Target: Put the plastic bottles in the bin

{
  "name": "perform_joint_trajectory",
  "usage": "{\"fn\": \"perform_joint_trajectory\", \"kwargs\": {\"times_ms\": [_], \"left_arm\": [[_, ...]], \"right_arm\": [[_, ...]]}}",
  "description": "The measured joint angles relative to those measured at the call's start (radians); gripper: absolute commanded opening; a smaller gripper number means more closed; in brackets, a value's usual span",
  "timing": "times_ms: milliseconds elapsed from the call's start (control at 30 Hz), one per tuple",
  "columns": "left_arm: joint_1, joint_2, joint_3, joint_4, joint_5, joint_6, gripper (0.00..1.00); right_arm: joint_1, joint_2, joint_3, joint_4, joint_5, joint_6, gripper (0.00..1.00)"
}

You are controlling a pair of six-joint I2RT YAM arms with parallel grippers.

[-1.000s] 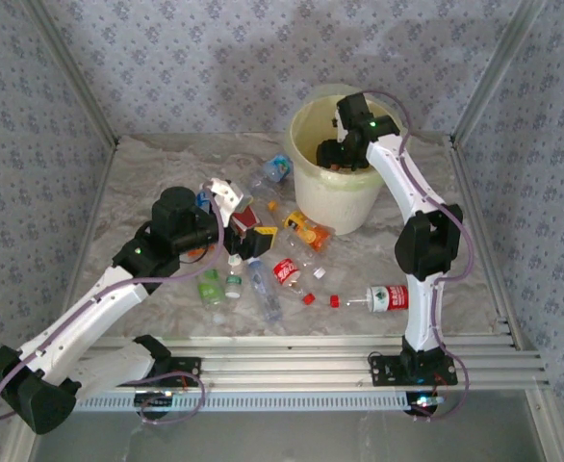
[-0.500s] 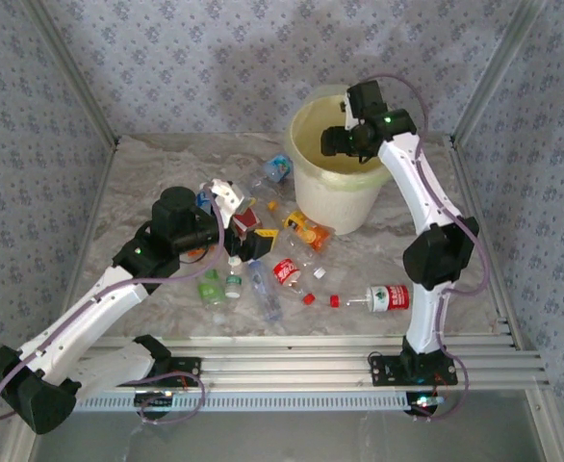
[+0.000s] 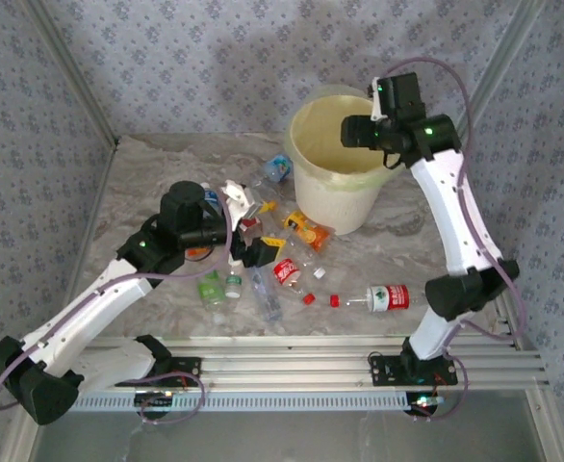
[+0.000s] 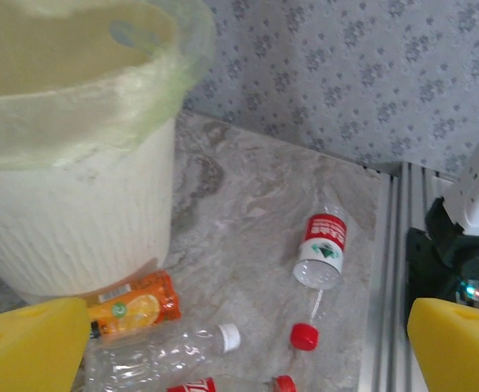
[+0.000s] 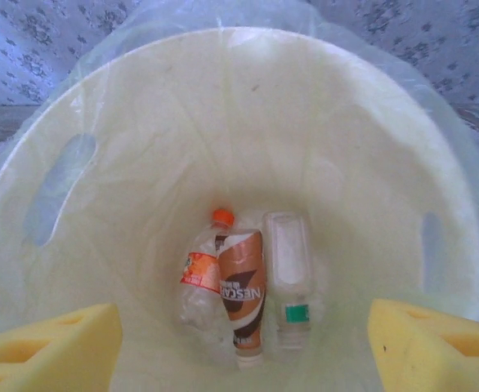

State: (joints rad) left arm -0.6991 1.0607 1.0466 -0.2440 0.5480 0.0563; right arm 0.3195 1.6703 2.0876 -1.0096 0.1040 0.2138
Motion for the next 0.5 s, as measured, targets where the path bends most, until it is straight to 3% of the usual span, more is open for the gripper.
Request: {"fn": "perform_joint_trajectory", "kwargs": {"times_ms": [200, 500], "left_arm": [[-0.048, 0.029, 0.005, -0.026, 0.014, 0.006, 1.00], [-0.103, 0.036, 0.006, -0.045, 0.012, 0.008, 1.00]], "right_arm": [[0.006, -0.209, -0.174, -0.020, 0.057, 0.064, 0.84], [0.006, -0.546, -0.602, -0.072, 0.100, 0.252, 0.87]]}}
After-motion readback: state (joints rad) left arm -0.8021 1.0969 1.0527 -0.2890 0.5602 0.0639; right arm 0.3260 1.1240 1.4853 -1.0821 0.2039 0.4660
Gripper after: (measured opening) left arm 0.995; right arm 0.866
